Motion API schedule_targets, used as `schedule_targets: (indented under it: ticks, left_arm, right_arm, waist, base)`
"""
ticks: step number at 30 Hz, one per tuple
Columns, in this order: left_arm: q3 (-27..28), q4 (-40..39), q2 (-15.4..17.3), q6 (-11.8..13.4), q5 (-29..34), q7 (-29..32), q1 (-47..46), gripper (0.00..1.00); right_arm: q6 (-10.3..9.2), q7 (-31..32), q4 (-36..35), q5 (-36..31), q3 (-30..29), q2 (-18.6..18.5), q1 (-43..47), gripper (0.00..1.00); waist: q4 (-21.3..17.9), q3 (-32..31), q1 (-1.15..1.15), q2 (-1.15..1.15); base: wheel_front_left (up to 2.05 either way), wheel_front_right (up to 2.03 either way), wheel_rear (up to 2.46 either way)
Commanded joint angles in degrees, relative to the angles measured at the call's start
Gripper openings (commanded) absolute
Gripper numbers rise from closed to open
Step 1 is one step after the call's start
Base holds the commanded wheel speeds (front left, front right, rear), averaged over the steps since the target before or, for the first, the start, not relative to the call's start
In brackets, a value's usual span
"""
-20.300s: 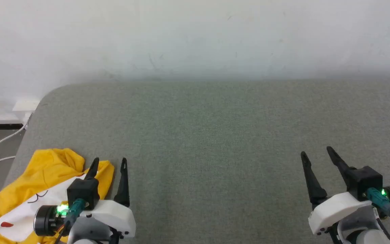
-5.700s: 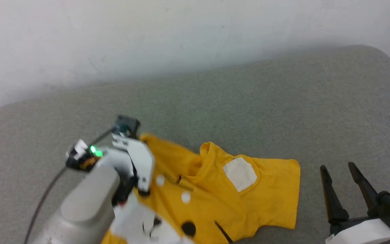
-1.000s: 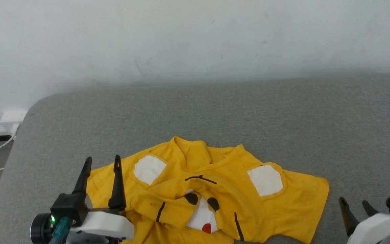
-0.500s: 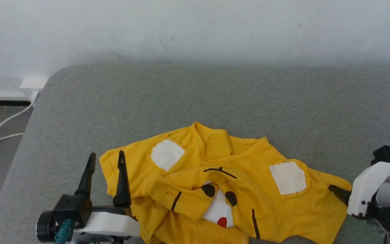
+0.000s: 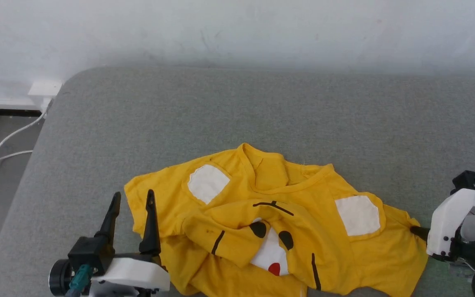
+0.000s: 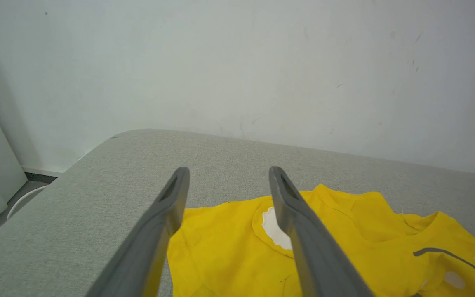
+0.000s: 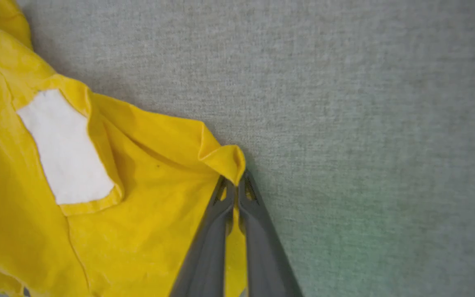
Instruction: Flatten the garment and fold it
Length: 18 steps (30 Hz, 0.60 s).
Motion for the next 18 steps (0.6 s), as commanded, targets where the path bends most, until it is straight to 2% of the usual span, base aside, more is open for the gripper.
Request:
schedule_targets:
  ticks: [1,4,7,11,18]
  left_arm:
    - [0.6,0.8,0.1,-0.7,0.4,-0.3,-1.3,1.0]
    - [1.2,3.1,0.9,-1.8,-0.1,-0.1,-3.8,1.0]
    - [2.2,5.3,2.2,-2.2,-1.4,3.9,-8.1,1.0]
    - [3.6,10.2,5.0,-4.0,-4.6,13.7,-15.8,1.0]
    - [2.9,23.5,10.8,-8.6,-9.1,34.7,-24.8,1.0]
  right_arm:
    - [-0.04,-0.4,1.5,0.9,2.3,1.7,1.6,0.0]
    - [-0.04,-2.6,-0.1,1.7,4.0,0.2,1.0,0.0]
    - [-0.04,-4.5,-2.1,2.3,5.3,-1.6,0.4,0.0]
    - [-0.04,-5.3,-4.8,2.2,6.7,-3.0,-0.3,0.0]
    - [-0.04,-5.2,-7.7,1.7,8.8,-1.7,-0.3,0.0]
  waist:
    - [-0.7,-0.6,0.0,0.0]
    - [-1.5,-1.3,0.0,0.0]
    - [-2.4,-1.7,0.0,0.0]
    - [-4.0,-1.9,0.0,0.0]
    - [-7.9,-1.2,0.0,0.0]
  base:
    - [0.0,0.0,0.0]
    - [0.0,0.0,0.0]
    - [0.0,0.0,0.0]
    - [0.0,0.0,0.0]
    - [0.0,0.0,0.0]
